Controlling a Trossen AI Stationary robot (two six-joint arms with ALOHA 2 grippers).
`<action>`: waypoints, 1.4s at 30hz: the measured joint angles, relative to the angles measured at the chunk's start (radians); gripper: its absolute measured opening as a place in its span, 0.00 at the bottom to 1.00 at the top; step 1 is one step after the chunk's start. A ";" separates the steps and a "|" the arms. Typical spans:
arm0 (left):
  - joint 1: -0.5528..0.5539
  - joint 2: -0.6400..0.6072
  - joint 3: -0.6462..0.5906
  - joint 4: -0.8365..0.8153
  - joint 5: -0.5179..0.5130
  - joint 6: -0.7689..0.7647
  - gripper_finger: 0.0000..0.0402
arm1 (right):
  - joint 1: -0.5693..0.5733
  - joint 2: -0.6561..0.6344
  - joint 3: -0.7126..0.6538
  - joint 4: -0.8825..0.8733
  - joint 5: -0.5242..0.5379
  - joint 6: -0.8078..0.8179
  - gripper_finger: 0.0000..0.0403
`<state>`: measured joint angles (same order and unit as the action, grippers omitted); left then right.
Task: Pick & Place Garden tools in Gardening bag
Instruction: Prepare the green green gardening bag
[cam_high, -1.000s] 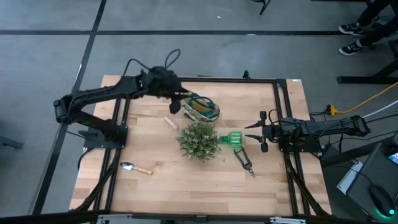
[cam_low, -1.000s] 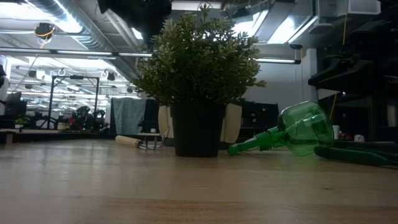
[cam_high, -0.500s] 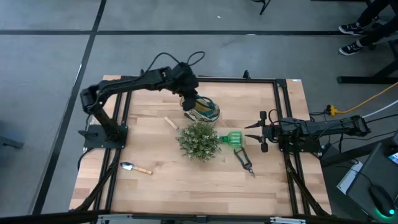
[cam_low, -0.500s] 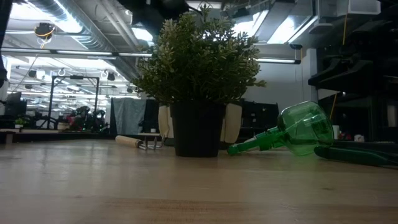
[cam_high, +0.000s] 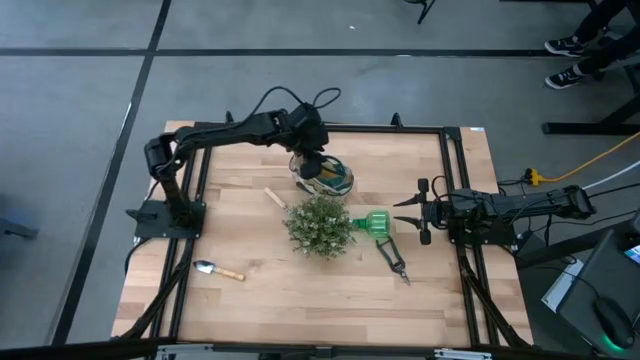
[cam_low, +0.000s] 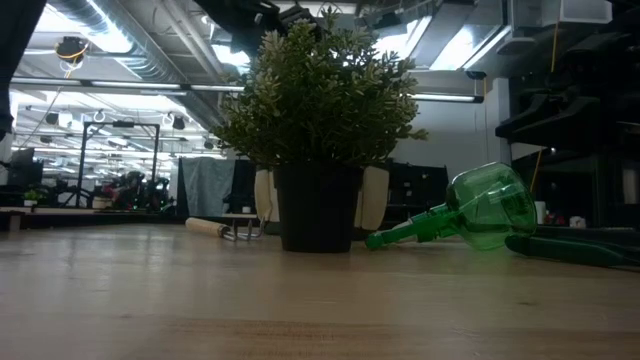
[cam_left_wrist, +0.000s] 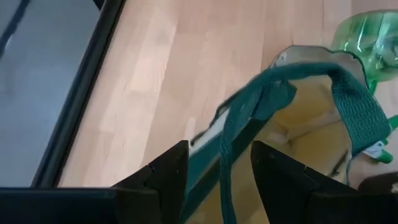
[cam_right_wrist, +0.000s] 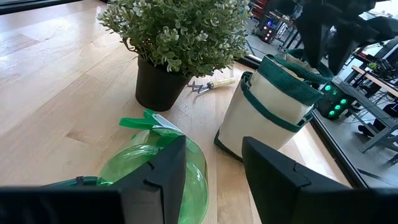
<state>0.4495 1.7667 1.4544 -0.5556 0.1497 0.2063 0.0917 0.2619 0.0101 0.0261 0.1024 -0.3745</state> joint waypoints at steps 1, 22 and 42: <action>-0.002 0.003 0.000 0.015 0.000 0.002 0.42 | 0.000 0.000 0.000 0.000 0.000 0.000 0.40; -0.029 0.024 0.000 0.047 -0.010 0.040 0.02 | 0.000 0.000 0.000 0.000 0.000 0.000 0.40; -0.044 -0.145 0.000 -0.138 -0.068 0.051 0.02 | 0.000 0.000 0.000 0.000 0.000 0.000 0.40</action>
<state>0.4055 1.6218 1.4540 -0.6933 0.0814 0.2569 0.0914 0.2621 0.0099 0.0261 0.1024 -0.3746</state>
